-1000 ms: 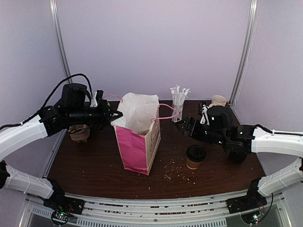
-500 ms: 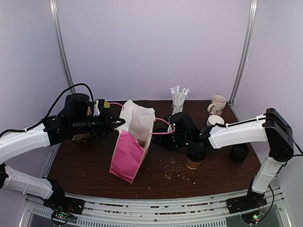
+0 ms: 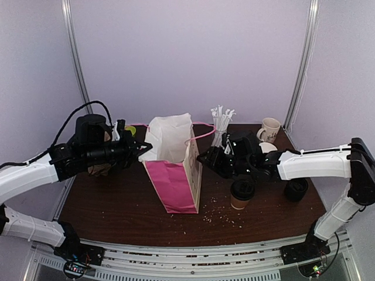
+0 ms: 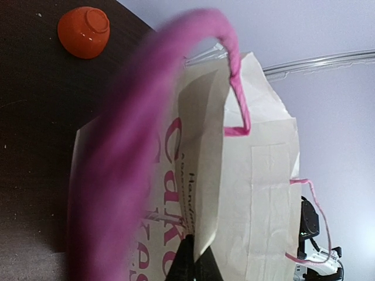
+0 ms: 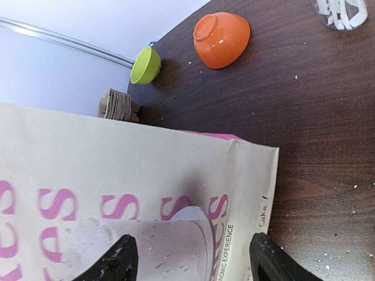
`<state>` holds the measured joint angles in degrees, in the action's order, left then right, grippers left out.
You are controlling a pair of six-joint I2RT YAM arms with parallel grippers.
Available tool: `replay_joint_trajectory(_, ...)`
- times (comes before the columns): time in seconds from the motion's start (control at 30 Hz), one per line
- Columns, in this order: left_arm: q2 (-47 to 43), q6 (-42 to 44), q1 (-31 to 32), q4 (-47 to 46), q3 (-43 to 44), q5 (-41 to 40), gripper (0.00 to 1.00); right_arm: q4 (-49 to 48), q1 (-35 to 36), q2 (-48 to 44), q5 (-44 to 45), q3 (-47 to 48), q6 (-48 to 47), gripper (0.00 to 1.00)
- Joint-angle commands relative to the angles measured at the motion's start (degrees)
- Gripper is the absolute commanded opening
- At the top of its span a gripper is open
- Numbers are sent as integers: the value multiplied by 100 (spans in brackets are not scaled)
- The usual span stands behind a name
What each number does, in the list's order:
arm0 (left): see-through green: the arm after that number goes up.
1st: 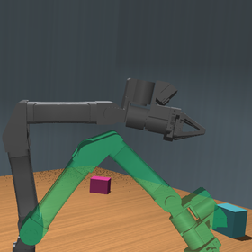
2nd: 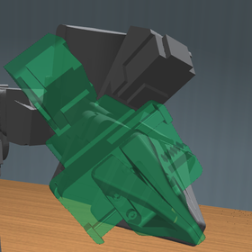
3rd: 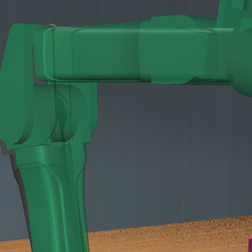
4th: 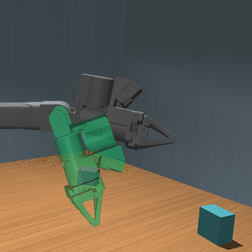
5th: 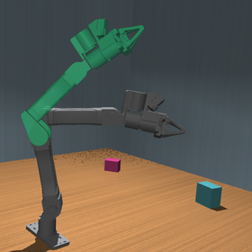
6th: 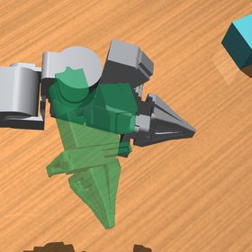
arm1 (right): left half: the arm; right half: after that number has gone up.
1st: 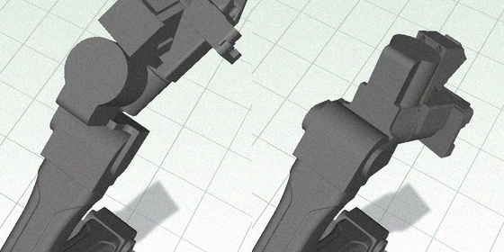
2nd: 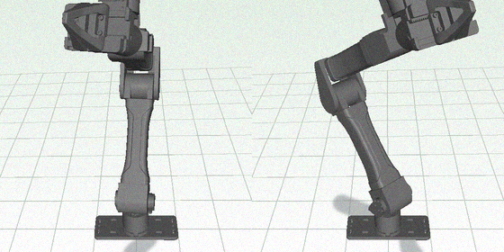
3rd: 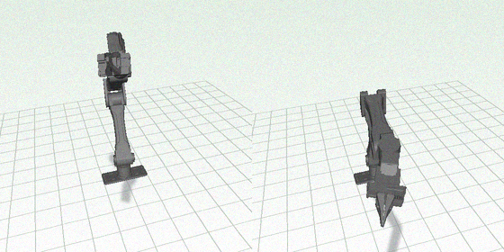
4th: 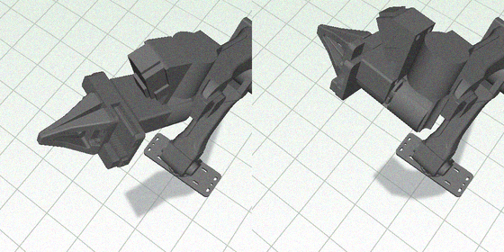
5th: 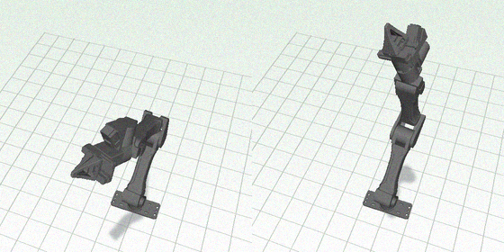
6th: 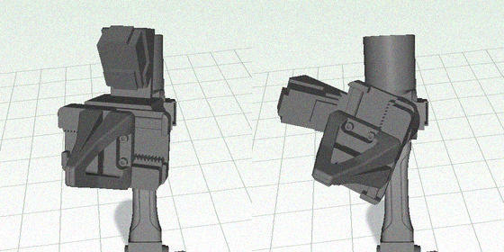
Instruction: Pack the takeout coffee
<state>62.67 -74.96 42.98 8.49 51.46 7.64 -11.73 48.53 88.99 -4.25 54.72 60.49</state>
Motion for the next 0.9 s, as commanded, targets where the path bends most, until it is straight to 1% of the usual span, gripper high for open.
replay_joint_trajectory(0.0,37,57,35,-354,575,-23,0,327,2,-506,447,129,-316,69)
replay_joint_trajectory(0.13,190,241,115,-105,1390,136,0,704,-213,-931,751,202,-563,71)
replay_joint_trajectory(0.2,174,268,188,7,1500,29,0,821,-358,-1111,820,144,-632,71)
replay_joint_trajectory(0.27,109,224,198,61,1281,-26,0,903,-484,-1263,861,31,-683,71)
replay_joint_trajectory(0.37,-43,-64,193,-117,483,-56,0,961,-655,-1484,860,-190,-681,72)
replay_joint_trajectory(0.47,18,-330,185,-294,-250,72,0,1008,-710,-1615,856,-375,-674,72)
replay_joint_trajectory(0.5,100,-385,184,-312,-420,151,0,1026,-725,-1643,844,-416,-666,72)
replay_joint_trajectory(0.57,282,-420,185,-427,-477,357,0,1041,-746,-1685,794,-477,-661,72)
replay_joint_trajectory(0.63,395,-328,184,-361,-208,398,0,1069,-762,-1719,793,-472,-675,73)
replay_joint_trajectory(0.8,540,168,189,183,1092,266,0,1175,-788,-1844,892,-308,-794,73)
replay_joint_trajectory(0.87,556,255,208,332,1474,252,0,1240,-793,-1866,915,-227,-852,74)
